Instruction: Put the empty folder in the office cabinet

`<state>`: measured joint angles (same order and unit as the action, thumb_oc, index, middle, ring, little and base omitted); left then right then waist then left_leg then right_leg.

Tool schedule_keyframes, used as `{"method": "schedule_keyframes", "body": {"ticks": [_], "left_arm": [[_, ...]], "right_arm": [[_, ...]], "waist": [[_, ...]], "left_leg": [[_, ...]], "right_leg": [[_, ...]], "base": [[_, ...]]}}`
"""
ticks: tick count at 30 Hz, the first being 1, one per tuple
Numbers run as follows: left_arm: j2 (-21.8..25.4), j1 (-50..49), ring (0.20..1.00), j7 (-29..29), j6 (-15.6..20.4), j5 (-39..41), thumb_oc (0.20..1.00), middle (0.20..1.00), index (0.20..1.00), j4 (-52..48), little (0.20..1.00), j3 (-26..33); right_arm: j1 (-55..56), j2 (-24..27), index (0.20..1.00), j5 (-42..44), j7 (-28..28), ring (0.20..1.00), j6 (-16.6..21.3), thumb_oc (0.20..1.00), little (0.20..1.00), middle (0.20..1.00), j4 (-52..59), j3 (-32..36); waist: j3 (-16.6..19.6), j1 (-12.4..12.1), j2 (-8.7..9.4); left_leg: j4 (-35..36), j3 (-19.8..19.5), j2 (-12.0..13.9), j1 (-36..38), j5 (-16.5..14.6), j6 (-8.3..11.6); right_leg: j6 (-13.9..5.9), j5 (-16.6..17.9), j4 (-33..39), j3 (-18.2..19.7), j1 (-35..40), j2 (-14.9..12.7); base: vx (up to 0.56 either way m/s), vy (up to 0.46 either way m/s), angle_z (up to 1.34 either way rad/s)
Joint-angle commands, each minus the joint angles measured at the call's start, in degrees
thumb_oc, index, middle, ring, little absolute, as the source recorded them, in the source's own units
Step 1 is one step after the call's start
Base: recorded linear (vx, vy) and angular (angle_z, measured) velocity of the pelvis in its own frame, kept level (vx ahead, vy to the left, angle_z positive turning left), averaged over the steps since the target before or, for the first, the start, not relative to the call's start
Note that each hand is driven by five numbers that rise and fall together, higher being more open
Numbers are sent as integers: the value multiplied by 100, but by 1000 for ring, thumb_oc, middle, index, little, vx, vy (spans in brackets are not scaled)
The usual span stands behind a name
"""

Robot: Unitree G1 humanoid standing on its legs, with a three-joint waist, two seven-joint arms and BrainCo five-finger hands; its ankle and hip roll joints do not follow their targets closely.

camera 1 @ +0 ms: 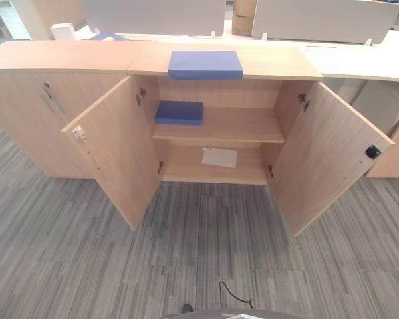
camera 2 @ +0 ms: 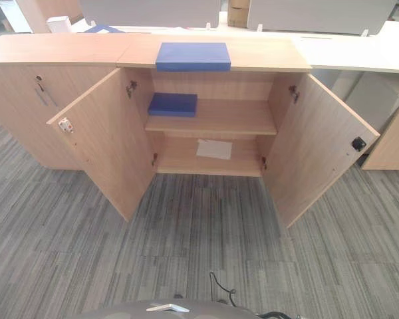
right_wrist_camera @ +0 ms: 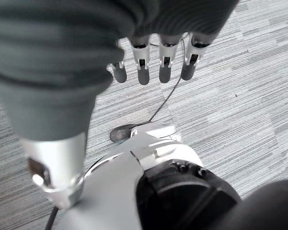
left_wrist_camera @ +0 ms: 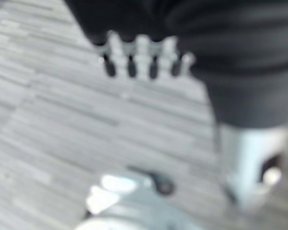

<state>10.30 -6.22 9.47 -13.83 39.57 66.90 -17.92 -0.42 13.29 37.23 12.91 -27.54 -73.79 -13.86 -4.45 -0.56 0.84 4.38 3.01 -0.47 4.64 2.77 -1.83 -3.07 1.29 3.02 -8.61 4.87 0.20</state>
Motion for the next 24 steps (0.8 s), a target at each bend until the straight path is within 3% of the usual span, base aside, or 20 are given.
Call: {"method": "schedule_keyframes", "body": {"ticks": [1, 24], "left_arm": [[86, 338, 1000, 48, -72, -121, 1000, 1000, 1000, 196, 1000, 39], [93, 330, 1000, 40, -118, -14, 1000, 1000, 1000, 180, 1000, 7]], "right_arm": [[-126, -158, 1000, 122, 1, 1000, -177, 1000, 1000, 1000, 125, -364], [-123, -149, 1000, 138, -7, 1000, -187, 1000, 1000, 1000, 163, -397]], "waist": [[-126, -26, 185], [-128, -10, 167]], "left_leg": [[62, 121, -403, -38, -435, -100], [62, 103, -410, -28, -439, -104]], "right_leg": [[-237, 115, 198, 23, -2, -27], [-220, 99, 198, 39, 8, -12]], "base": [[0, 0, 0], [0, 0, 0]]}}
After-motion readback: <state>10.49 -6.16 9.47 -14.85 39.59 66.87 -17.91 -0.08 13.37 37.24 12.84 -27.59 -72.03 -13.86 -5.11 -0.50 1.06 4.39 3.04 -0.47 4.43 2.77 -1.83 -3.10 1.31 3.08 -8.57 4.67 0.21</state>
